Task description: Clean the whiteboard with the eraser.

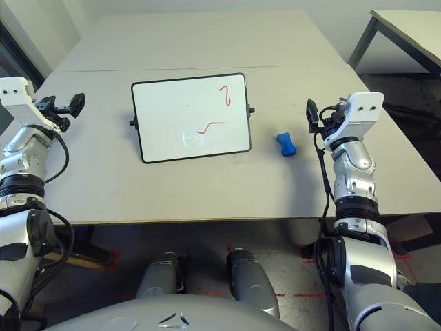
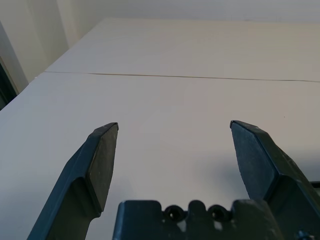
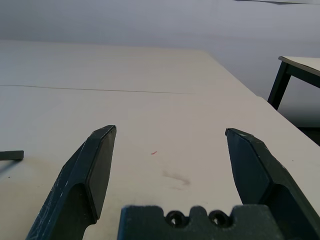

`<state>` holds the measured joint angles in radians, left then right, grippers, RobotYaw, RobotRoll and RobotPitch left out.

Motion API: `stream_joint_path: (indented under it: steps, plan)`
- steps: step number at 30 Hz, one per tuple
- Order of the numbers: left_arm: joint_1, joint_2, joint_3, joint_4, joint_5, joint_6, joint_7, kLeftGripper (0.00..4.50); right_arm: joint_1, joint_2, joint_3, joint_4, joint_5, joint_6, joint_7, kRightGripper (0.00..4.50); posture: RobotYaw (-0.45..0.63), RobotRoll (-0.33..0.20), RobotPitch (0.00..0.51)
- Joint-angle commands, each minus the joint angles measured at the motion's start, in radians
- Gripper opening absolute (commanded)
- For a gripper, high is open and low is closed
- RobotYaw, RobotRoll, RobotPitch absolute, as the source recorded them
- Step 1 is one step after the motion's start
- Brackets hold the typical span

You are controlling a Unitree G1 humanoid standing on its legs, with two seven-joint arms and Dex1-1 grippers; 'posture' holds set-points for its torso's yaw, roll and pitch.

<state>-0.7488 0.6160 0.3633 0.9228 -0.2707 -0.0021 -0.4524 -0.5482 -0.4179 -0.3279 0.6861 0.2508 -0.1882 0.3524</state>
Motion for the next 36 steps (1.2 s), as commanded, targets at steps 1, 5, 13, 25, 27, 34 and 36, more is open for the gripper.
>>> stream_joint_path:
  steps: [1, 5, 13, 25, 27, 34, 36]
  plan:
    - [0.034, 0.011, -0.036, -0.099, -0.012, 0.028, -0.092, 4.5, -0.01, -0.006, -0.005, 0.014, -0.001, -0.011, -0.009, 4.49, -0.11, 0.0, 0.06]
    - [0.157, 0.021, -0.088, -0.439, -0.077, 0.136, -0.258, 4.5, -0.035, -0.017, -0.002, 0.046, -0.007, -0.012, -0.004, 4.49, -0.1, 0.0, 0.063]
    - [0.316, 0.028, -0.105, -0.818, -0.195, 0.336, -0.348, 4.5, -0.066, -0.021, 0.011, 0.064, -0.009, -0.005, 0.009, 4.49, -0.09, 0.0, 0.068]
    - [0.444, 0.007, -0.192, -1.028, -0.217, 0.384, -0.402, 4.5, -0.069, -0.033, 0.036, -0.107, -0.003, 0.25, -0.018, 4.49, -0.11, 0.0, 0.069]
    - [0.457, 0.003, -0.22, -1.056, -0.204, 0.369, -0.411, 4.5, -0.061, -0.049, 0.065, -0.204, -0.013, 0.359, -0.016, 4.49, -0.12, 0.0, 0.071]
    - [0.489, 0.026, -0.278, -1.088, -0.168, 0.315, -0.465, 4.5, -0.061, -0.127, 0.134, -0.537, 0.029, 0.852, 0.008, 4.49, -0.15, 0.0, 0.079]
    - [0.497, 0.033, -0.292, -1.087, -0.156, 0.306, -0.473, 4.5, -0.079, -0.152, 0.152, -0.601, 0.043, 1.021, 0.005, 4.49, -0.15, 0.0, 0.079]
